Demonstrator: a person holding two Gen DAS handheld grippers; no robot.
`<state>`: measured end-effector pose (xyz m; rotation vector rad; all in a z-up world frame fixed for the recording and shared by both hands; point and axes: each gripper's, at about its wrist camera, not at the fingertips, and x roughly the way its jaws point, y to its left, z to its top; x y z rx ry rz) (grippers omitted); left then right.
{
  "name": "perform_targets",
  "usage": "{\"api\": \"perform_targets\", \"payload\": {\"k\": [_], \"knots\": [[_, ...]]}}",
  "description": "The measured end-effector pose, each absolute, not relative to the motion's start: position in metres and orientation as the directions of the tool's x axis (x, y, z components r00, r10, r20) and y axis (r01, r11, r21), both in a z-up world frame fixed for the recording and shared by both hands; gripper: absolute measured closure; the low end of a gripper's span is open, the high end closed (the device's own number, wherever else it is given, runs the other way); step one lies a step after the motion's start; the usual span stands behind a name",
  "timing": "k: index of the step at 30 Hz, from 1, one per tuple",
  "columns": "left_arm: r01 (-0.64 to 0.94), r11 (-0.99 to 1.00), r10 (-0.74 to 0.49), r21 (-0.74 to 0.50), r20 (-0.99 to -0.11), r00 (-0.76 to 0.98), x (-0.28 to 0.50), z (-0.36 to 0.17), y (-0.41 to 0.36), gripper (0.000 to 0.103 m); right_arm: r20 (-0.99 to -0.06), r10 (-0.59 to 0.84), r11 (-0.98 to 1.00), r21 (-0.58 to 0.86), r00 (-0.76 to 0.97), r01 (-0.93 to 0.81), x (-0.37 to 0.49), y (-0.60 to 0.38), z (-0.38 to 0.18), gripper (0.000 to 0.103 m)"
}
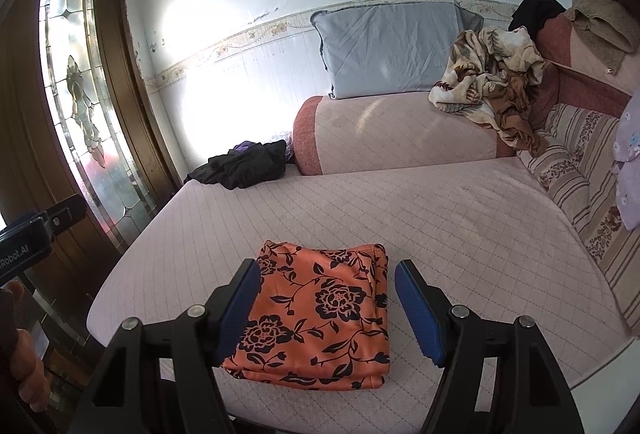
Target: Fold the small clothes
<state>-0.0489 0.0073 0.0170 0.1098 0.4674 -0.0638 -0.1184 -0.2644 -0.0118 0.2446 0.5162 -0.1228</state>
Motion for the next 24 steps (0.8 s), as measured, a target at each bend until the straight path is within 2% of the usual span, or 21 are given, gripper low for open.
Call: {"api": "perform_targets", "payload": {"k": [24], "knots": [[0.085, 0.992, -0.032, 0.098, -0.452, 0.892, -0.0491, 0.0179, 0.0066, 0.000, -0.497, -0.057, 0.963, 0.200, 0.866, 0.179, -0.1188, -0.2645, -0.0084, 0.030]]}}
